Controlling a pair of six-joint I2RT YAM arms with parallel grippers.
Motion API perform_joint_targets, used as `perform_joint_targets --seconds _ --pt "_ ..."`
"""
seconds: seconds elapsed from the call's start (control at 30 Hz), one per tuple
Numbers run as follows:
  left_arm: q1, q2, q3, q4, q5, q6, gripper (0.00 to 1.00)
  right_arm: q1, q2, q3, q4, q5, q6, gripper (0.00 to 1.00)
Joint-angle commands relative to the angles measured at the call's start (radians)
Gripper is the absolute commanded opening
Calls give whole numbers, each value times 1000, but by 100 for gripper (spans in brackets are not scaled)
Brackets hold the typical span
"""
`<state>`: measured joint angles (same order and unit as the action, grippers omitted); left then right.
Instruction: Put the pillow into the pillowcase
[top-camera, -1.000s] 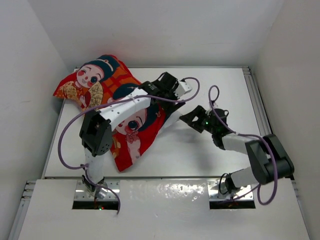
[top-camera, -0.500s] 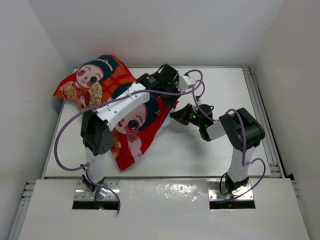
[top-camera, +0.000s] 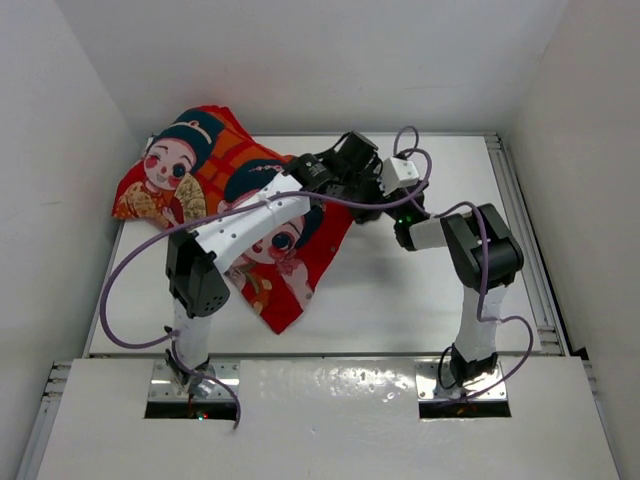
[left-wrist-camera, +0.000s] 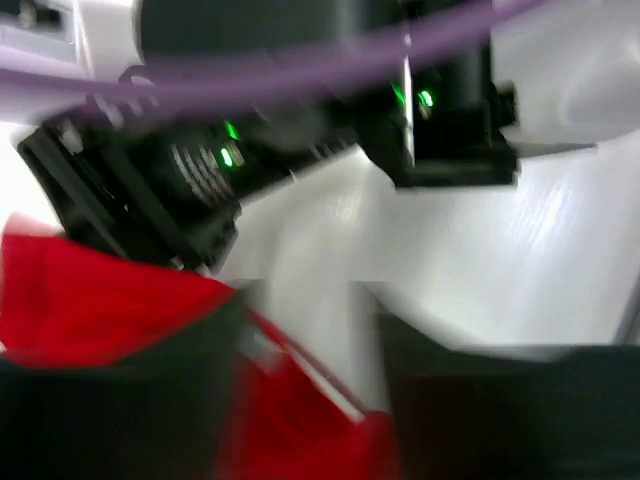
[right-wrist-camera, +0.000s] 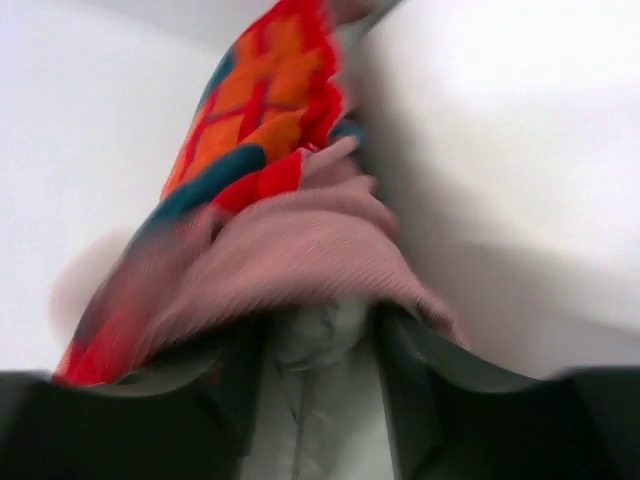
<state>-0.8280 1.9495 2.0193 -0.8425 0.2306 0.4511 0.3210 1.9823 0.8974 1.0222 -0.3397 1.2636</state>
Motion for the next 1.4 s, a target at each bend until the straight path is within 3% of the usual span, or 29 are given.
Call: perform_joint_targets --seconds 0.0,0.1,0.23,0.3,0.4,0.43,0.53,0.6,0.7,0.83,0.97,1.0,1.03,1.07,1.1,1.13,1.2,1.27,1.33,1.37 --pt "-22 -50 -16 134 18 -52 71 -83 4 5 -105 -4 20 60" --pt "-8 -55 41 129 7 -51 95 -181 -34 1 -334 -114 -56 73" --pt "24 -70 116 126 -46 -68 99 -316 -98 0 -711 -139 -211 78" --pt "46 -86 146 120 -68 -78 100 -402 -125 5 -818 -86 -302 77" --pt "114 -116 154 114 -206 -101 100 -436 -190 -1 -953 -50 -381 76" --pt "166 -129 133 118 -314 -110 100 -428 -242 -8 -973 -32 -400 76" --pt "316 -184 64 140 -463 -121 100 -334 -377 -47 -996 28 -493 79" --pt "413 -195 38 137 -479 -127 100 -208 -436 -101 -963 50 -494 83" --pt "693 -189 16 125 -446 -192 100 -64 -493 -175 -783 45 -411 95" --pt "907 -166 1 120 -419 -229 100 61 -395 -161 -586 76 -203 99" --pt "1032 -213 -48 138 -338 -241 100 138 -211 -23 -590 30 -118 99" --pt "1071 -227 -85 148 -326 -238 100 142 -157 19 -564 7 -104 96" --pt "1090 -244 -102 169 -324 -233 100 142 -142 31 -550 -13 -89 81" --pt "1102 -273 -119 180 -323 -227 100 135 -135 34 -541 -25 -87 73" --pt "1130 -284 -148 186 -327 -213 100 104 -149 31 -536 -25 -90 59" --pt "1142 -308 -163 197 -329 -204 100 80 -164 25 -545 -16 -101 25" --pt "1167 -331 -213 216 -326 -184 100 -12 -204 40 -600 19 -118 0" --pt "1173 -354 -260 235 -309 -174 100 -104 -200 149 -638 5 -180 0" --pt "1175 -357 -319 253 -294 -172 100 -154 -131 295 -787 -88 -289 0" --pt "1176 -354 -327 253 -293 -181 100 -178 -99 466 -865 -119 -326 0"
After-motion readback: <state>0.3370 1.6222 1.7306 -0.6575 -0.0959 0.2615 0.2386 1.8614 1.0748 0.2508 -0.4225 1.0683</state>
